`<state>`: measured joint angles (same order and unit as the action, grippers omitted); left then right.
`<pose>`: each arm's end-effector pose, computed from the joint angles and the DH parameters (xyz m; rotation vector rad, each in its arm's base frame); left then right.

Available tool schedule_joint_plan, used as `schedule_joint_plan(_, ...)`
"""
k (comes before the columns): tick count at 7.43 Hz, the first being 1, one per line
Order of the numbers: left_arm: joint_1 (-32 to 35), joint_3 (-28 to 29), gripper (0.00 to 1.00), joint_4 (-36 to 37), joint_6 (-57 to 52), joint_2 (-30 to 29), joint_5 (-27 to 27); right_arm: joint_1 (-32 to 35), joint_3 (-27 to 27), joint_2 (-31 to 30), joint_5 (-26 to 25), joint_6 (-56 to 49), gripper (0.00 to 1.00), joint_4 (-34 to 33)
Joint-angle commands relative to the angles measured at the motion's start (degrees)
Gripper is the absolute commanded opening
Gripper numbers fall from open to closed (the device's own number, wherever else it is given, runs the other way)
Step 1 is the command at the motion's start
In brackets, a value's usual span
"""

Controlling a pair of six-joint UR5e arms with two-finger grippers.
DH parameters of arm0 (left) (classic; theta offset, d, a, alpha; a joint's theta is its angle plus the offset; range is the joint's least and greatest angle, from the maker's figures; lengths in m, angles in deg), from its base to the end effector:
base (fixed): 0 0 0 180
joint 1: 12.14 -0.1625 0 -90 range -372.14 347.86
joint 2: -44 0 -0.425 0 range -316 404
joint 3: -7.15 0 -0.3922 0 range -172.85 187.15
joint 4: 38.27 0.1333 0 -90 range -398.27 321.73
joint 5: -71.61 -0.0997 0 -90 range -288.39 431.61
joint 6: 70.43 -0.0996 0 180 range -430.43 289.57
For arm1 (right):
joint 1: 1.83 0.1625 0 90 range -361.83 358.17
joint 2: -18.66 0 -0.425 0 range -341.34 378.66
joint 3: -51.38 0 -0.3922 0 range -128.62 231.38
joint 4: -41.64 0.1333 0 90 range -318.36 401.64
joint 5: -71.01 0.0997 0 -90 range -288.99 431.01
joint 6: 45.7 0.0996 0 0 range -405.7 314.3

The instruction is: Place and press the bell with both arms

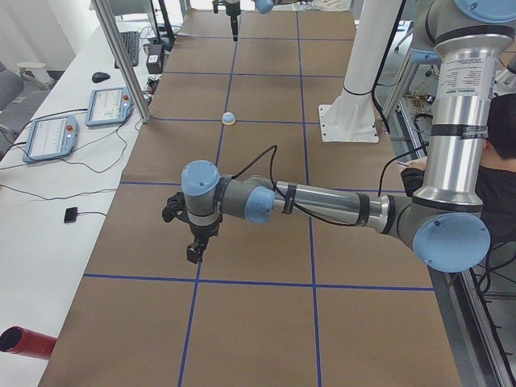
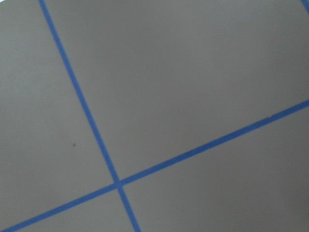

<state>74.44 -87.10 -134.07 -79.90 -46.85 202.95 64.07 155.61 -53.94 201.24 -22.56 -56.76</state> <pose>-0.0370 -0.5121 0.6072 0.2203 0.7111 0.2832 -0.1749 -0.5600 0.3929 0.0786 -0.7902 -0.1582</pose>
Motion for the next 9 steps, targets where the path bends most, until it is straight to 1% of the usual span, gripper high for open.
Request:
schedule_joint_plan(1,2.8,0.1,1.0,-0.5,-3.6,4.4,0.2,10.3,-0.1,-9.1,1.4,-17.8,1.0,0.1)
schedule_joint_plan(2,5.3,-0.6,1.0,0.0,-3.6,4.5,0.2,14.0,-0.3,-13.0,2.8,-22.1,1.0,0.1)
schedule_joint_plan(3,6.6,-1.5,1.0,0.1,-3.5,4.7,0.2,17.7,-0.8,-14.8,4.0,-24.4,1.0,0.1)
schedule_joint_plan(4,6.6,-1.9,1.0,0.4,-3.1,4.8,0.2,18.8,-1.1,-17.0,5.0,-25.1,1.0,0.3)
schedule_joint_plan(5,6.5,-2.7,1.0,2.2,-2.7,4.8,0.1,18.7,-0.8,-17.5,4.6,-25.0,1.0,0.4)
schedule_joint_plan(6,6.4,-4.0,1.0,3.0,-0.6,4.8,0.1,18.7,-3.1,-17.7,4.6,-24.9,1.0,0.6)
schedule_joint_plan(7,6.3,-4.4,1.0,3.6,0.0,4.8,0.1,18.7,-4.5,-17.7,4.9,-25.3,1.0,2.2)
schedule_joint_plan(8,6.1,-4.5,1.0,4.2,0.1,4.7,0.1,19.2,-7.6,-17.8,4.9,-25.6,1.0,3.1)
schedule_joint_plan(9,6.1,-4.5,1.0,4.2,0.1,4.7,0.1,19.5,-8.9,-18.5,4.9,-26.2,1.0,3.8)
